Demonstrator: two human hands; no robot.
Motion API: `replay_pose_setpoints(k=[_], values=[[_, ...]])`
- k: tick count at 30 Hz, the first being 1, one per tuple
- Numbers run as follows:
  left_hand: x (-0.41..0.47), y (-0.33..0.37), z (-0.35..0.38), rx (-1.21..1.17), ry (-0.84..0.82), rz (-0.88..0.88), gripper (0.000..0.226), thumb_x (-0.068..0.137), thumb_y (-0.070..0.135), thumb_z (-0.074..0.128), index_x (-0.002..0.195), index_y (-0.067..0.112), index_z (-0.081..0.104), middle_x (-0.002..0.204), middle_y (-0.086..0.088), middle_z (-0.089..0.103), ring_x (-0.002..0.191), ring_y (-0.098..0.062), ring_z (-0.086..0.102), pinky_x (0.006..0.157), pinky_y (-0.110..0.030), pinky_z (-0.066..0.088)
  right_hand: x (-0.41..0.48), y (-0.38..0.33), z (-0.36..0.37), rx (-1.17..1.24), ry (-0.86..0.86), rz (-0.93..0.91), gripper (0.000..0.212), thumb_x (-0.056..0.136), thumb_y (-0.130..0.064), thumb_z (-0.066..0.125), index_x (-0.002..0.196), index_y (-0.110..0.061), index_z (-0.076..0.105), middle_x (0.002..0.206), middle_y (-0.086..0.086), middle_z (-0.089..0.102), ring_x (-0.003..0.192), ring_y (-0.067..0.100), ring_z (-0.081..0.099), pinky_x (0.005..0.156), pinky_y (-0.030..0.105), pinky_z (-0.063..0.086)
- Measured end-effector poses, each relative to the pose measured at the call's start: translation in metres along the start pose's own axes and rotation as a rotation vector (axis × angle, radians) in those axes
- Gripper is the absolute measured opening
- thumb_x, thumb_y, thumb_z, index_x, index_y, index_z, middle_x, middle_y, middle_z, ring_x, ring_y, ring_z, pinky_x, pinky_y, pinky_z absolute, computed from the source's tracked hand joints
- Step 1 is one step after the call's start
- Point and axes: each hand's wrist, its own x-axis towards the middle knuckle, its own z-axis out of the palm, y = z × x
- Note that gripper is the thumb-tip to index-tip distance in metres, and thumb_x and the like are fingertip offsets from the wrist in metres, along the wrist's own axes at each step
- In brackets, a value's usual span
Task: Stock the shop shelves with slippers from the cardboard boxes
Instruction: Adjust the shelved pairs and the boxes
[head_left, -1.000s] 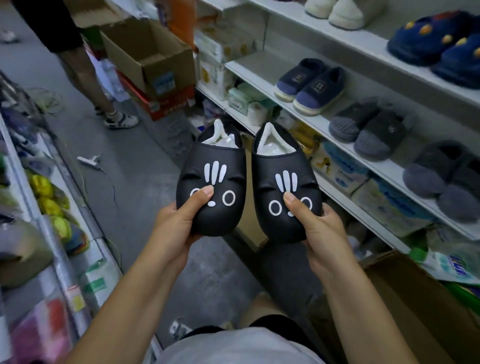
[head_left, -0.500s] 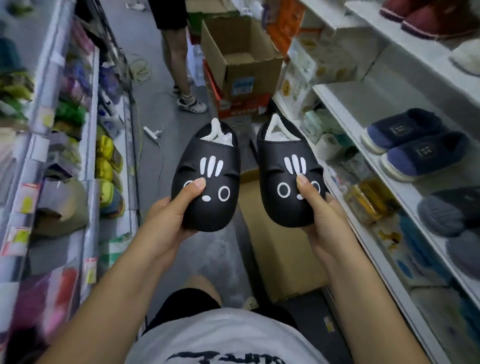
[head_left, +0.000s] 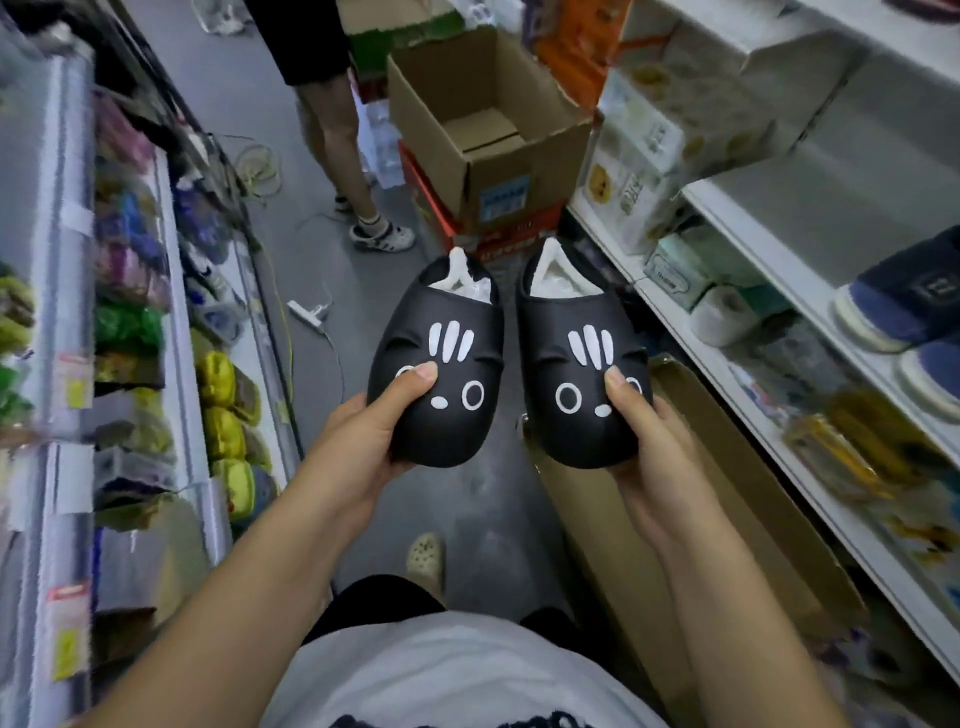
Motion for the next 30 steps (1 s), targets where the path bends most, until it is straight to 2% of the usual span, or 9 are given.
replay_pose_setpoints(k=[3,7,12,18,21,23,26,27,30], values=[[0.045,0.043,-0.010,0.077,-0.060,0.004,0.042,0.086,0.037,0.074,0.121,0.014,0.070,0.108,0.000,0.078,0.104,-0.016,0.073,0.092,-0.039,0.056,0.023,-0.002,0.038,0.118,0.060,-0.034,0.055,0.086,-0.034,0.072,0.136,-0.013,0.059,0.124,0.004,0.073,0.116,0.023,0.069,0.105,0.048,0.050],[0.094,0.080,0.001,0.163,-0.183,-0.034,0.040,0.089,0.036,0.071,0.123,0.016,0.069,0.110,0.001,0.078,0.104,-0.015,0.073,0.096,-0.041,0.056,0.038,-0.003,0.062,0.218,0.181,-0.042,0.057,0.084,-0.034,0.071,0.134,-0.010,0.060,0.121,0.008,0.073,0.112,0.024,0.071,0.093,0.042,0.059],[0.141,0.087,0.051,0.229,-0.307,-0.114,0.036,0.088,0.035,0.073,0.119,0.016,0.069,0.104,0.001,0.079,0.095,-0.012,0.075,0.082,-0.035,0.057,0.055,-0.008,0.042,0.225,0.399,-0.076,0.063,0.078,-0.040,0.076,0.133,-0.012,0.062,0.120,0.005,0.074,0.112,0.022,0.071,0.100,0.042,0.053],[0.180,0.097,0.131,0.311,-0.458,-0.155,0.036,0.084,0.036,0.078,0.114,0.016,0.070,0.102,0.000,0.079,0.094,-0.015,0.076,0.081,-0.033,0.058,0.100,-0.038,0.003,0.340,0.571,-0.161,0.058,0.087,-0.033,0.075,0.137,-0.010,0.058,0.124,0.004,0.073,0.113,0.019,0.070,0.101,0.041,0.052],[0.204,0.105,0.171,0.381,-0.502,-0.099,0.041,0.080,0.036,0.082,0.114,0.017,0.071,0.103,-0.002,0.079,0.096,-0.019,0.076,0.084,-0.036,0.059,0.130,-0.060,-0.010,0.383,0.580,-0.193,0.054,0.089,-0.030,0.074,0.137,-0.014,0.059,0.125,0.001,0.072,0.114,0.018,0.070,0.103,0.041,0.051],[0.224,0.107,0.200,0.401,-0.520,-0.071,0.050,0.076,0.037,0.085,0.118,0.016,0.069,0.105,-0.004,0.078,0.095,-0.019,0.076,0.078,-0.034,0.060,0.149,-0.073,-0.020,0.370,0.601,-0.200,0.049,0.088,-0.028,0.074,0.133,-0.013,0.062,0.122,0.003,0.074,0.111,0.019,0.071,0.101,0.040,0.053],[0.253,0.105,0.242,0.387,-0.494,-0.062,0.079,0.065,0.041,0.094,0.129,0.010,0.059,0.115,-0.009,0.075,0.092,-0.022,0.077,0.068,-0.032,0.061,0.171,-0.092,-0.034,0.341,0.648,-0.208,0.039,0.091,-0.023,0.073,0.127,-0.012,0.065,0.118,0.005,0.075,0.105,0.019,0.073,0.094,0.039,0.057],[0.260,0.105,0.256,0.385,-0.484,-0.063,0.080,0.066,0.040,0.093,0.130,0.009,0.058,0.116,-0.010,0.074,0.091,-0.022,0.077,0.066,-0.032,0.061,0.177,-0.097,-0.040,0.353,0.652,-0.214,0.037,0.092,-0.022,0.072,0.127,-0.011,0.065,0.117,0.005,0.075,0.105,0.019,0.073,0.094,0.039,0.057],[0.282,0.102,0.297,0.439,-0.515,-0.077,0.054,0.078,0.036,0.086,0.120,0.008,0.066,0.106,-0.010,0.077,0.090,-0.024,0.077,0.073,-0.040,0.063,0.200,-0.111,-0.059,0.387,0.675,-0.207,0.036,0.093,-0.022,0.072,0.127,-0.010,0.065,0.116,0.006,0.076,0.108,0.022,0.072,0.099,0.043,0.056]])
